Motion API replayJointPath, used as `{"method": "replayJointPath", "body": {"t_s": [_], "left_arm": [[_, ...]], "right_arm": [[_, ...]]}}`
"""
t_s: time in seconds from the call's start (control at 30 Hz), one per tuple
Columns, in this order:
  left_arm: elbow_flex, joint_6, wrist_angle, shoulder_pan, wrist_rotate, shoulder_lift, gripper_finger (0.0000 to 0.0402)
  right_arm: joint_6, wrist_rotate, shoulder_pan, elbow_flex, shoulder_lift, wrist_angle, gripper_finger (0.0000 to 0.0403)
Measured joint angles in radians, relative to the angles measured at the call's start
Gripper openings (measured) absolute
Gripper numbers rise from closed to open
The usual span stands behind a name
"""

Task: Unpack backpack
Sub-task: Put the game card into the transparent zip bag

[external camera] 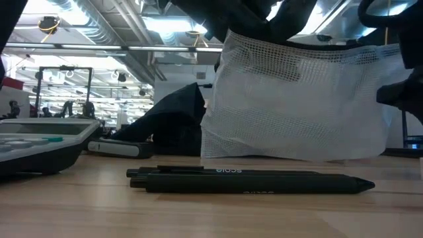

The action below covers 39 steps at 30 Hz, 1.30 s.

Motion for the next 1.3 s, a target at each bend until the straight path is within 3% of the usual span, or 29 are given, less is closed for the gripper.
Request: {"method": "replayJointPath", "body": {"t_s": [0.17, 0.47, 0.73, 1.0, 1.17, 1.3], "left_arm": [[0.000, -0.008, 0.015, 0.004, 0.038, 0.000, 0.0000], [0.000, -0.069, 0.033, 0.029, 0.095, -0.011, 0.0000], [0.000, -0.143, 0.068, 0.041, 0.174, -0.011, 0.0000], [0.000, -0.226, 0.123, 0.038, 0.309, -0.011, 0.0000], [0.000, -0.252, 0.128, 0.032, 0.315, -0.012, 0.0000], [0.000, -0.298, 0.180, 0.030, 0.346, -0.015, 0.0000]], "right_arm": [[0.023, -0.008, 0.007, 0.062, 0.001, 0.013, 0.0306], [0.079, 0.004, 0.049, 0.189, 0.001, 0.008, 0.0289], [0.060, 0.140, 0.069, 0.380, 0.000, -0.083, 0.0293], [0.001, 0.498, 0.131, 0.476, -0.056, -0.155, 0.0300], [-0.001, 0.772, 0.180, 0.466, -0.105, -0.194, 0.0294], [-0.023, 0.910, 0.192, 0.466, -0.115, -0.190, 0.0297]]}}
